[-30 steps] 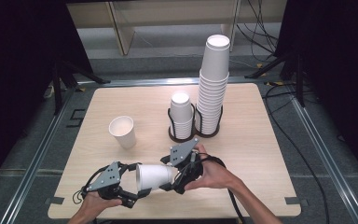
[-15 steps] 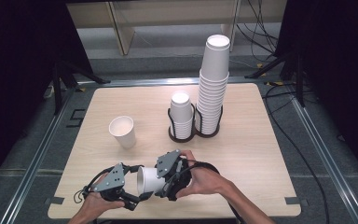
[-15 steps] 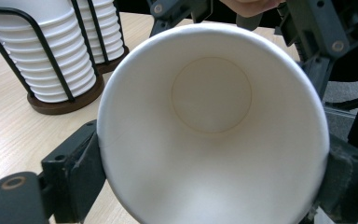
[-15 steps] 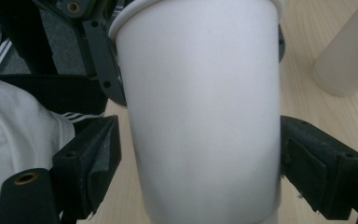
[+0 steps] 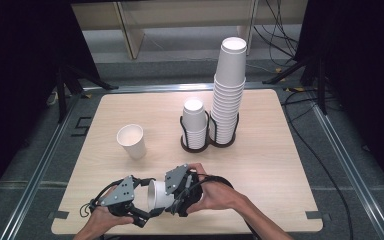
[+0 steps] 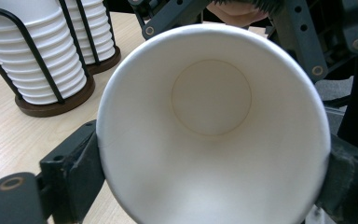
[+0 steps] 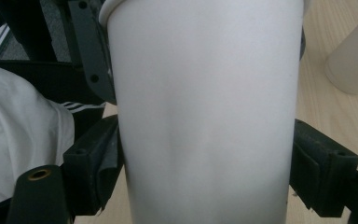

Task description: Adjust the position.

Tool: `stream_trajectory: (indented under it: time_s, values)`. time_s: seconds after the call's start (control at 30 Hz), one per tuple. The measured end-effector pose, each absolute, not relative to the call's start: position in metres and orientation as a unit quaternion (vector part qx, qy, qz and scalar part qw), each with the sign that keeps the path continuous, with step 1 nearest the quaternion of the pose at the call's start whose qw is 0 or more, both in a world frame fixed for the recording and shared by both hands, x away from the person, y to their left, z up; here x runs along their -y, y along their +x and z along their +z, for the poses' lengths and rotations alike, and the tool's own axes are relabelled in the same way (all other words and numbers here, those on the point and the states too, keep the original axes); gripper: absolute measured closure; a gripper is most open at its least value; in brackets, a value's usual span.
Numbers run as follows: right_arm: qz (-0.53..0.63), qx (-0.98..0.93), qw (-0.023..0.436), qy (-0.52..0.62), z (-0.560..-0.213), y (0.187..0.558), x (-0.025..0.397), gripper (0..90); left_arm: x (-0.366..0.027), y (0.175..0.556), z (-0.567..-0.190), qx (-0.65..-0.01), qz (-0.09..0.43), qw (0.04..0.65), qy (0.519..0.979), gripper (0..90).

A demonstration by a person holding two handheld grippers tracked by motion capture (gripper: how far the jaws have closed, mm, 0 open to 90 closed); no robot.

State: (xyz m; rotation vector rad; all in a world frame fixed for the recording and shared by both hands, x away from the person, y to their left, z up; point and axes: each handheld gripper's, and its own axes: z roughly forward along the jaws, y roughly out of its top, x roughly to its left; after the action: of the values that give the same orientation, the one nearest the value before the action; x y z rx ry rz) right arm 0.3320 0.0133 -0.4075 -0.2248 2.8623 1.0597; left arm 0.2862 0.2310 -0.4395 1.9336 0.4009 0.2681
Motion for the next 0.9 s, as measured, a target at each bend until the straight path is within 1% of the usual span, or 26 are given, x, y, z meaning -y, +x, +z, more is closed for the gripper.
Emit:
stream_trajectory:
  time_s: [0.13, 0.17, 0.2, 0.23, 0.27, 0.3, 0.33, 0.43, 0.47, 0.5, 0.53, 0.63, 0.73, 0.77, 0.83, 0.9]
  values:
    - [0.364, -0.928, 0.034, -0.074, -0.409, 0.334, -0.010, 21.3, -0.232, 0.287, -0.442, -0.177, 0.101, 0.576, 0.792, 8.4]
    - [0.373, -0.925, 0.029, -0.072, -0.409, 0.336, -0.009, 21.4, -0.234, 0.287, -0.441, -0.181, 0.105, 0.571, 0.794, 8.1]
    - [0.378, -0.923, 0.023, -0.062, -0.409, 0.335, -0.007, 21.5, -0.234, 0.287, -0.441, -0.184, 0.101, 0.580, 0.787, 8.0]
    - [0.384, -0.921, 0.023, -0.060, -0.409, 0.337, -0.005, 21.6, -0.235, 0.289, -0.441, -0.180, 0.102, 0.581, 0.787, 8.3]
    - [0.390, -0.918, 0.031, -0.065, -0.410, 0.339, -0.003, 21.7, -0.233, 0.288, -0.442, -0.186, 0.094, 0.596, 0.775, 8.3]
    - [0.395, -0.917, 0.022, -0.055, -0.410, 0.338, -0.001, 21.7, -0.235, 0.287, -0.440, -0.189, 0.098, 0.593, 0.777, 8.3]
    - [0.402, -0.914, 0.014, -0.049, -0.410, 0.338, 0.001, 21.8, -0.235, 0.288, -0.441, -0.190, 0.092, 0.603, 0.769, 8.5]
    - [0.422, -0.906, 0.001, -0.035, -0.410, 0.340, 0.007, 21.8, -0.238, 0.287, -0.438, -0.193, 0.094, 0.606, 0.766, 8.9]
    - [0.427, -0.904, 0.000, -0.032, -0.410, 0.341, 0.010, 21.8, -0.241, 0.288, -0.438, -0.193, 0.101, 0.604, 0.767, 9.2]
    - [0.431, -0.902, 0.002, -0.025, -0.411, 0.342, 0.013, 21.7, -0.241, 0.287, -0.438, -0.204, 0.094, 0.614, 0.756, 10.8]
    - [0.438, -0.899, 0.002, -0.016, -0.411, 0.344, 0.017, 21.7, -0.243, 0.288, -0.438, -0.203, 0.091, 0.621, 0.751, 13.9]
    - [0.476, -0.879, -0.006, 0.014, -0.415, 0.349, 0.032, 21.5, -0.246, 0.288, -0.437, -0.215, 0.091, 0.634, 0.737, 14.5]
    - [0.518, -0.854, 0.013, 0.041, -0.419, 0.354, 0.045, 21.4, -0.250, 0.290, -0.437, -0.232, 0.082, 0.640, 0.727, 14.5]
    - [0.526, -0.849, 0.014, 0.055, -0.419, 0.355, 0.048, 21.4, -0.249, 0.292, -0.439, -0.231, 0.077, 0.653, 0.718, 14.4]
    - [0.536, -0.842, 0.016, 0.060, -0.417, 0.356, 0.052, 21.3, -0.250, 0.291, -0.438, -0.243, 0.080, 0.645, 0.720, 14.4]
    - [0.556, -0.829, 0.013, 0.059, -0.416, 0.357, 0.053, 21.1, -0.248, 0.293, -0.440, -0.246, 0.075, 0.660, 0.706, 14.4]
